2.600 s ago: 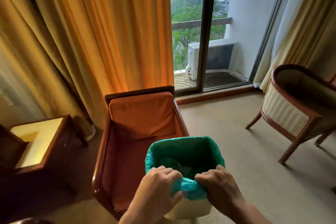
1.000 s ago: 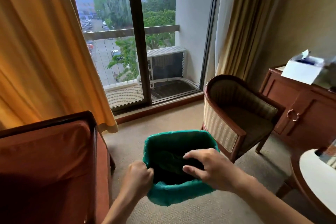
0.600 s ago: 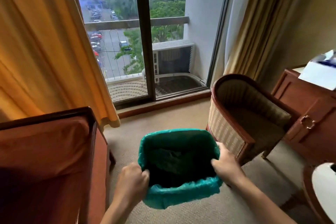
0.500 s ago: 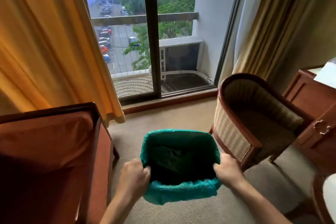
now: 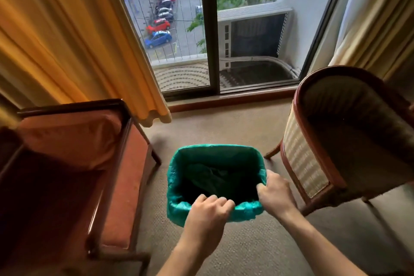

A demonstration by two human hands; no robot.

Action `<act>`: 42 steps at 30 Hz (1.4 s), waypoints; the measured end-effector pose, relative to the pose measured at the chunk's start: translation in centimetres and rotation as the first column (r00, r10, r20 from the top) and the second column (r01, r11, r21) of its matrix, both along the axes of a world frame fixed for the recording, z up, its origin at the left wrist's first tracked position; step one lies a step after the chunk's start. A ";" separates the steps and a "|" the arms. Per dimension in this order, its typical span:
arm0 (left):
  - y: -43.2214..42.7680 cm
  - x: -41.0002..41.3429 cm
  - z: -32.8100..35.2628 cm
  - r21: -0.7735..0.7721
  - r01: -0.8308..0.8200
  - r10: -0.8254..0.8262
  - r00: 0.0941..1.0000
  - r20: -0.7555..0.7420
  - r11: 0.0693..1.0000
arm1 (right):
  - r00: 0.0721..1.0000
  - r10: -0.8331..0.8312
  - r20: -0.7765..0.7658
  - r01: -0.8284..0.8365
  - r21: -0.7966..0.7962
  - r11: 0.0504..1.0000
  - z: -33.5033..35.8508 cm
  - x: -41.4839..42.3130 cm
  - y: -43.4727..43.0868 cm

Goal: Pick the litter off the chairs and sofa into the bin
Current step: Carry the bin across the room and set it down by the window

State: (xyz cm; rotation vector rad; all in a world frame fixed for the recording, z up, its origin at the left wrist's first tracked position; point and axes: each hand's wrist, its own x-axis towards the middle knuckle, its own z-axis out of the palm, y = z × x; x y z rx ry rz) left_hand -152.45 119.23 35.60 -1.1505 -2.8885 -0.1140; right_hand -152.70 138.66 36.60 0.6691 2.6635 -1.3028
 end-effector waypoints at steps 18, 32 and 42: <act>-5.7 0.0 -0.6 0.219 -0.875 0.674 0.475 0.566 0.432 | 0.999 0.025 -0.028 -0.025 0.019 1.000 -1.1 0.4 1.1; -1.7 -6.8 -1.2 -0.355 0.348 -0.359 0.933 0.036 0.868 | 0.980 0.109 -0.166 -0.098 0.071 0.993 2.0 3.0 -3.3; -3.4 -6.3 -3.4 -0.435 0.420 -0.426 0.900 0.089 0.797 | 0.980 0.063 -0.190 -0.050 0.072 0.996 2.0 5.2 -4.0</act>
